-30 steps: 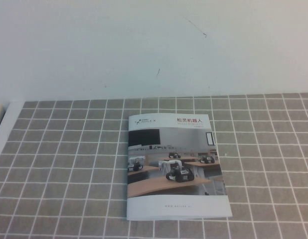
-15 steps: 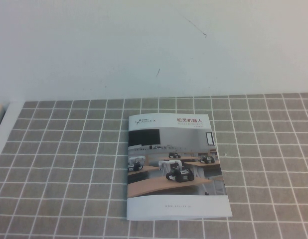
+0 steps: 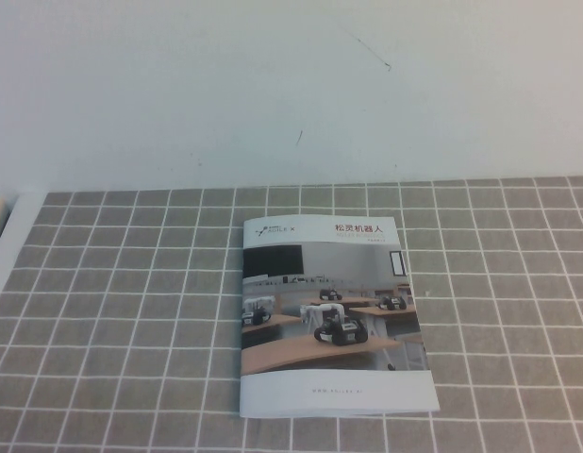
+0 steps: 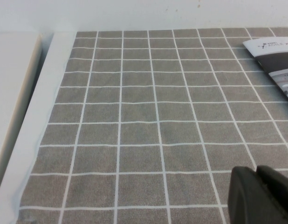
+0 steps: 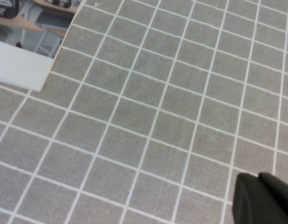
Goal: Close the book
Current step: 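Close the open booklet and leave it lying on the table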
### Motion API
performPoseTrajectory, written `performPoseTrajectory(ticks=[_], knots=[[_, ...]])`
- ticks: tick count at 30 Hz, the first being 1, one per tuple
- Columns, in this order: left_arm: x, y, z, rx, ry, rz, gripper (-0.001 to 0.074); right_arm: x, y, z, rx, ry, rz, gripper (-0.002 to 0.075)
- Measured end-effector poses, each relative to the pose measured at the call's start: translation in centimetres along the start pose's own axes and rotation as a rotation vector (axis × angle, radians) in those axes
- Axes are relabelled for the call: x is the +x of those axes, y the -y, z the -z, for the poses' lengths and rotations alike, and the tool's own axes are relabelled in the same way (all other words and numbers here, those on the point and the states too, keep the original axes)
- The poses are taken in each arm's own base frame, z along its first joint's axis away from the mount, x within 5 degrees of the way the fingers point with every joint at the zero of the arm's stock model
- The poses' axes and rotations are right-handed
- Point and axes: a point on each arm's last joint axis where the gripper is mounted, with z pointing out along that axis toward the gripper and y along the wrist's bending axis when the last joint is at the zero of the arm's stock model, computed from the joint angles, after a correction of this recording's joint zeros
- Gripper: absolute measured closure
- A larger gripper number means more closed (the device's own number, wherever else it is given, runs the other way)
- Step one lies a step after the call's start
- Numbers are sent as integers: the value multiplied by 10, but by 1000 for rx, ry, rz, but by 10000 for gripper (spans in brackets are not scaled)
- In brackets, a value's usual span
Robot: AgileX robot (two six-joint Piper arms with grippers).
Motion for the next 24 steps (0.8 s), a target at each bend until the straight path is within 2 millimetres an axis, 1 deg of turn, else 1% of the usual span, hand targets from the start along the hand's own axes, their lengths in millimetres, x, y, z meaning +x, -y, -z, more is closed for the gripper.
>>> performPoseTrajectory(ticks=[4, 7, 9, 14, 16, 24], knots=[[0, 0, 0, 0, 0, 0, 737, 8, 2, 12, 30, 96, -6, 729], [0, 0, 0, 0, 0, 0, 737, 21, 4, 11, 92, 174, -41, 729], [0, 0, 0, 0, 0, 0, 737, 32, 3, 5, 132, 231, -64, 729], [0, 0, 0, 0, 0, 0, 737, 69, -1, -26, 216, 308, -104, 729], [0, 0, 0, 0, 0, 0, 737, 77, -2, -33, 236, 329, -111, 729], [0, 0, 0, 0, 0, 0, 737, 81, -2, -35, 234, 322, -127, 729]])
